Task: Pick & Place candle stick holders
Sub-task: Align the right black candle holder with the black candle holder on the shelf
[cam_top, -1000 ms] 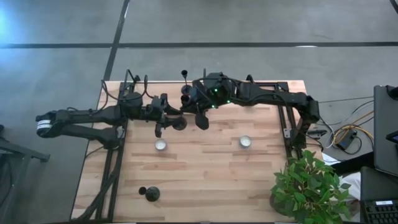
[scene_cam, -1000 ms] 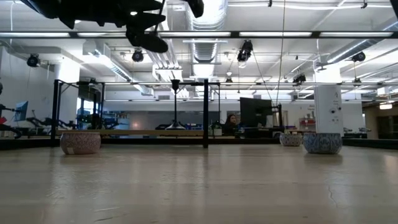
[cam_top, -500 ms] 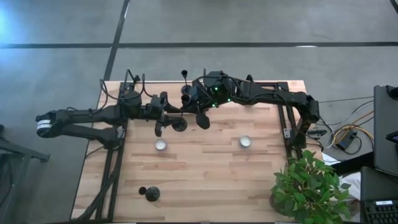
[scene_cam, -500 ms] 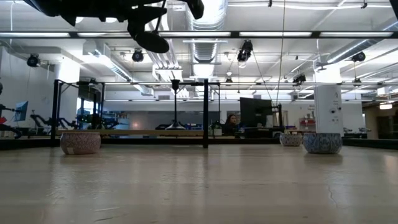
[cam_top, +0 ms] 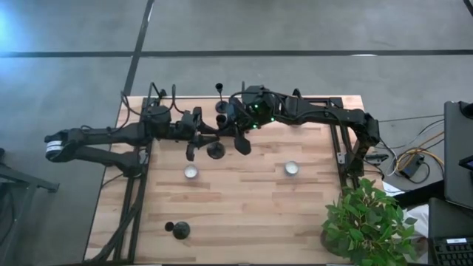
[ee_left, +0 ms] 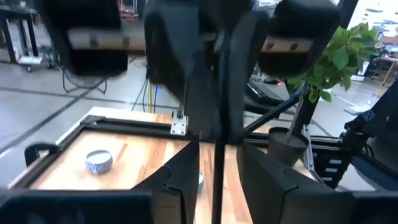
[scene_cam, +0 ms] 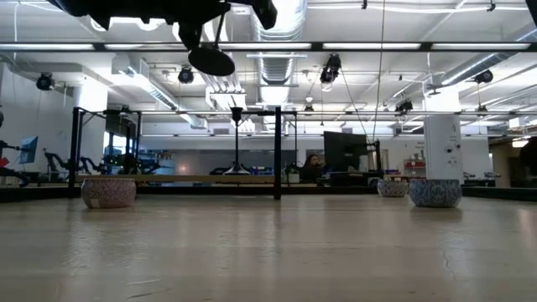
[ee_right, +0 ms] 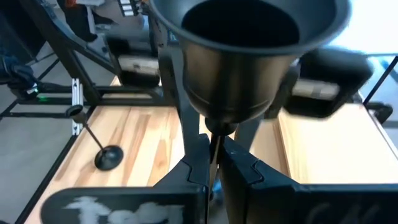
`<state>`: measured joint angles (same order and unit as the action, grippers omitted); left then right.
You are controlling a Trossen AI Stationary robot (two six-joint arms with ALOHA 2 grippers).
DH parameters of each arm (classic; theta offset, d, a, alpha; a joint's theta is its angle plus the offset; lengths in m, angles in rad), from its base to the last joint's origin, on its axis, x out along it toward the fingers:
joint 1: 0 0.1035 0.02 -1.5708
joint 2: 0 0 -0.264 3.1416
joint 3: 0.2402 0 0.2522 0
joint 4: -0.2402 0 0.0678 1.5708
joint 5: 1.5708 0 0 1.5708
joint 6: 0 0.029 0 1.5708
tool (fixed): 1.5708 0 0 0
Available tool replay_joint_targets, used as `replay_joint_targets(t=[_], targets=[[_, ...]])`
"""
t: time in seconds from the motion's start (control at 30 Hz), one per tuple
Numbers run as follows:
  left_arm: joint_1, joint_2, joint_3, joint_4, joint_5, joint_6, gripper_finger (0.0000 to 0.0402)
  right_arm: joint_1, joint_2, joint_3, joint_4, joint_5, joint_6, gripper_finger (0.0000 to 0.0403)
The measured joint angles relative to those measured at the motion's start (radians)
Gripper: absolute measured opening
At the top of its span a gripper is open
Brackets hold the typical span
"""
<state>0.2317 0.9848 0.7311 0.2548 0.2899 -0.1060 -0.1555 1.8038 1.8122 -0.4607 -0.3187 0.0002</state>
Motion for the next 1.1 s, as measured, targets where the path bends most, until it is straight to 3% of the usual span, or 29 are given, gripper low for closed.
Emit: replay_joint_targets(t=[0.23,0.57,0.83,1.1], targets=[[0.000,0.013,0.026,-0.074,0.007,0.009,0.0086,0.000,0.000,0.000,-0.005,0.000,-0.002,0.0013],[0.000,0.046,0.027,-0.047,0.009,0.003,0.0080,0.000,0.000,0.000,-0.007,-0.004,-0.002,0.0013],[0.000,0.046,0.035,-0.046,0.011,0.040,0.0019,0.000,0.000,0.000,-0.008,-0.004,-0.004,0.0013],[0.000,0.046,0.035,-0.048,0.009,0.044,0.0020,0.000,0.000,0.000,-0.019,-0.003,-0.002,0.0013]])
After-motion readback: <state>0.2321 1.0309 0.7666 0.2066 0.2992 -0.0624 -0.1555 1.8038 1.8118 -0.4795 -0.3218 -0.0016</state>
